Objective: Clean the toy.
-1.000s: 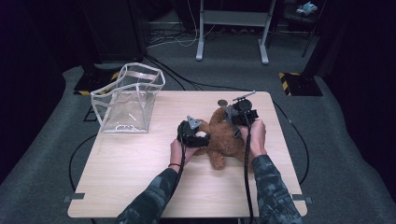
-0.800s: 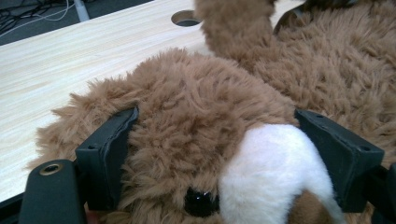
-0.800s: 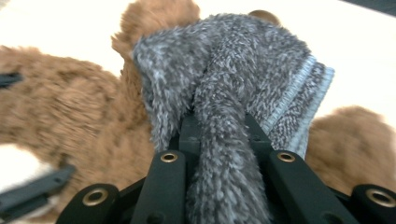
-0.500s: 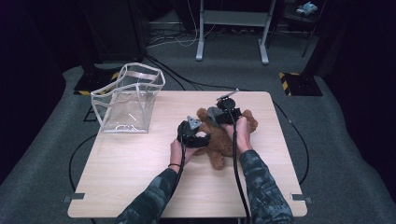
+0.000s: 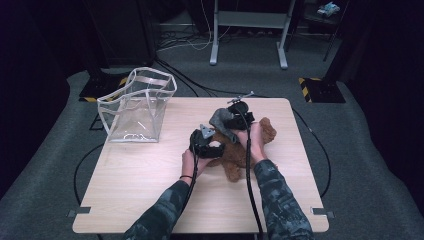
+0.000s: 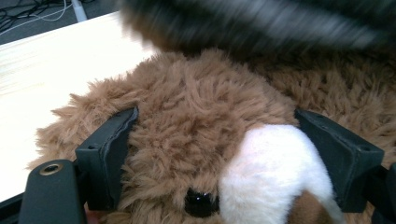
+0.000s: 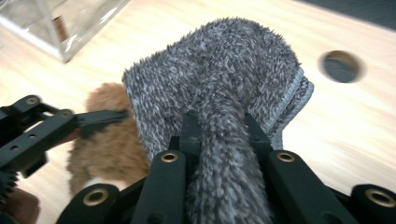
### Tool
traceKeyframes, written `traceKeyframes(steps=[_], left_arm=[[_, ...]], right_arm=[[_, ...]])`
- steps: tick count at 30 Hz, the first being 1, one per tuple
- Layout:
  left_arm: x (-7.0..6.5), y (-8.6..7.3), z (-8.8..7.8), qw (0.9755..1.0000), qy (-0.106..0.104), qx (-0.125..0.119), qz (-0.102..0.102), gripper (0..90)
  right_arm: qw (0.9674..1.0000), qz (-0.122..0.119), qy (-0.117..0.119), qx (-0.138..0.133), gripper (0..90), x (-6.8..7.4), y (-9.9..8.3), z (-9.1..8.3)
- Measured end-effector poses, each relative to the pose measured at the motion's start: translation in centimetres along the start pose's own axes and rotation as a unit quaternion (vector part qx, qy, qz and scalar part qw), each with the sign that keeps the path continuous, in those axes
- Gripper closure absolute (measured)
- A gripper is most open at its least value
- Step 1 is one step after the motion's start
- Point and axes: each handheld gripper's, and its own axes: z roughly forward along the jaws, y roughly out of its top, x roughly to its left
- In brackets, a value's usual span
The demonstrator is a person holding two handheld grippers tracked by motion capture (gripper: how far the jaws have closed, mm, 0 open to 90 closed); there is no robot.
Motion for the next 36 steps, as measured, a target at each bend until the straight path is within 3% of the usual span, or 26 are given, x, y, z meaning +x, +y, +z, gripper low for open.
traceKeyframes(steps=[4,6,9,11,14,18,24,29,36], left_arm=[[0.0,0.0,0.0,1.0,-0.001,-0.001,0.0,17.4],[-0.1,0.0,0.1,1.0,0.001,0.0,0.0,17.4],[0.0,0.0,0.1,1.0,-0.001,0.0,0.001,17.5],[0.0,0.0,0.0,1.0,-0.001,0.003,0.002,17.5],[0.1,0.0,0.0,1.0,-0.001,0.003,0.003,17.5],[0.0,0.0,0.0,1.0,-0.001,0.002,0.002,17.5],[-0.1,0.0,0.0,1.0,0.0,0.002,0.0,17.5],[-0.1,0.0,0.0,1.0,-0.001,0.002,-0.006,17.6],[-0.1,-0.1,0.0,1.0,0.001,0.0,-0.008,17.6]], right_arm=[[0.997,-0.005,-0.075,0.014,76.0,-0.8,-0.5,-1.0],[0.9955,-0.007,-0.088,0.033,75.9,-1.1,-1.0,-0.3],[0.9976,0.001,-0.057,0.039,75.9,-0.7,-1.5,1.0],[0.9994,-0.006,0.005,0.035,75.9,0.0,-1.5,1.8],[0.9988,-0.025,0.017,0.038,75.8,1.4,-1.3,2.3],[0.9989,-0.021,0.02,0.038,76.0,1.1,-1.6,2.0],[0.999,-0.009,-0.012,0.043,76.2,-0.4,-2.4,1.0],[0.998,-0.018,-0.048,0.038,76.2,-1.8,-2.8,0.2],[0.9904,-0.033,-0.115,0.069,76.1,-3.9,-3.2,-0.7]])
